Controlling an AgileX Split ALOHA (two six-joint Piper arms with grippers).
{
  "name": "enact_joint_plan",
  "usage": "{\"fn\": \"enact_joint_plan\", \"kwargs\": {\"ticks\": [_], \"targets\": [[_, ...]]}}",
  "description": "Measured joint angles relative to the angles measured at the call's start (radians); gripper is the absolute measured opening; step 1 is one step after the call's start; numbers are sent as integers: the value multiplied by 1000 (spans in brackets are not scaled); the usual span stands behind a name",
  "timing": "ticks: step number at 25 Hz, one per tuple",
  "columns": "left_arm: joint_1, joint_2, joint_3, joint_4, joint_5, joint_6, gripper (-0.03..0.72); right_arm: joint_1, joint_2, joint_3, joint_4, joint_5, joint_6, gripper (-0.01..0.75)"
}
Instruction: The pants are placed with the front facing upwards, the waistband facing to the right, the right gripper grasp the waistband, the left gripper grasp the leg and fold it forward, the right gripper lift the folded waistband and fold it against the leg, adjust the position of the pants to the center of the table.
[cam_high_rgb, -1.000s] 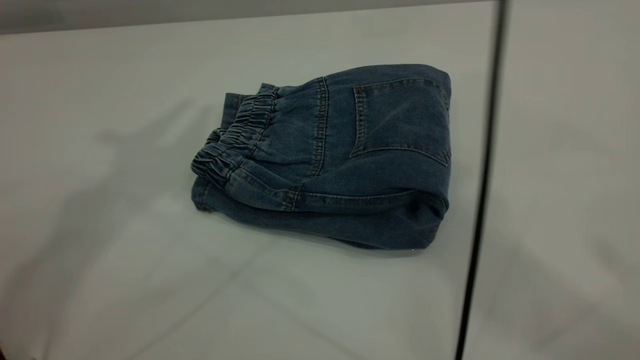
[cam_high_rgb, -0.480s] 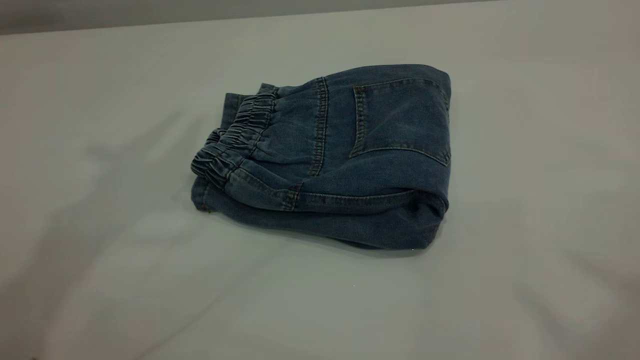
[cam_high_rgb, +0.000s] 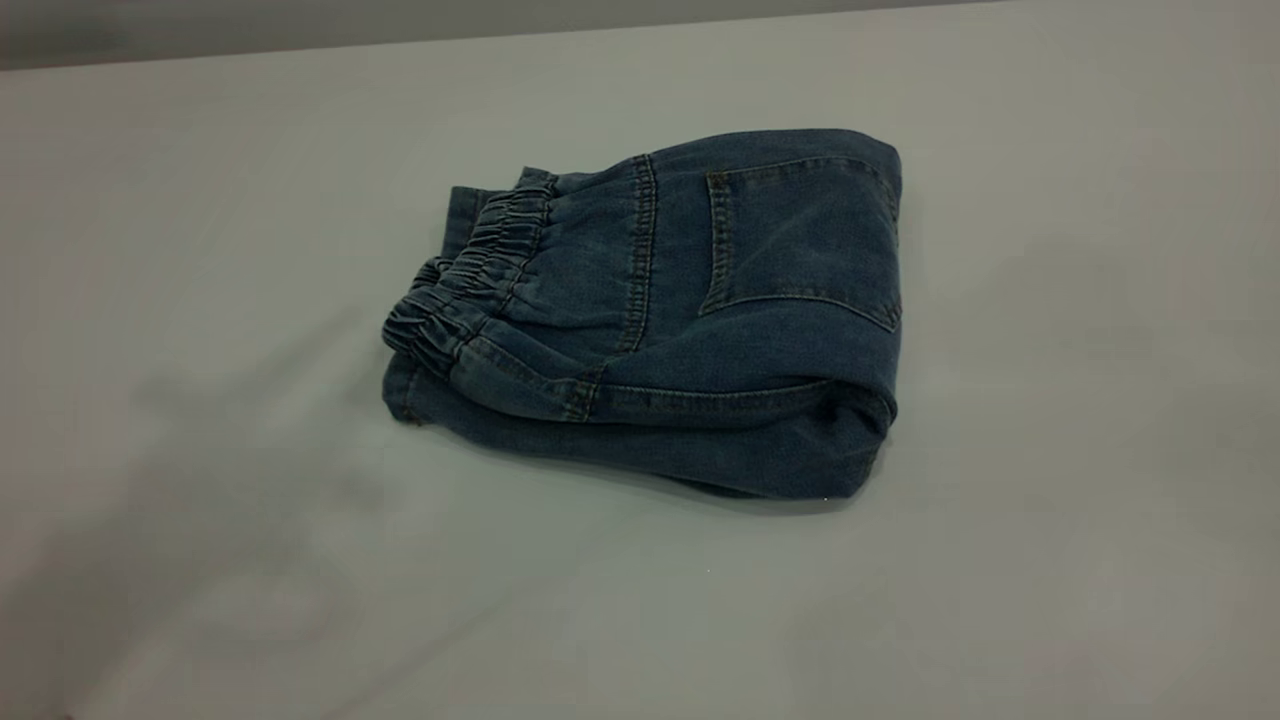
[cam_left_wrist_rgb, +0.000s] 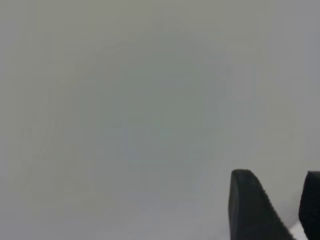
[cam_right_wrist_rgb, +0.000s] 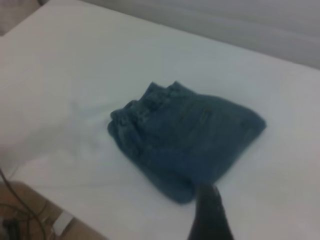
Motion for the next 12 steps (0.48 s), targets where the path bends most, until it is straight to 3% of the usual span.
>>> {"fn": "enact_joint_plan", "kwargs": {"ticks": [7, 12], "targets": [[0, -200, 203, 0, -60, -94, 263, 0, -238, 326, 3, -33, -11, 419], [0, -361, 338, 0, -133, -96, 263, -1, -319, 404, 16, -30, -56, 419]]}}
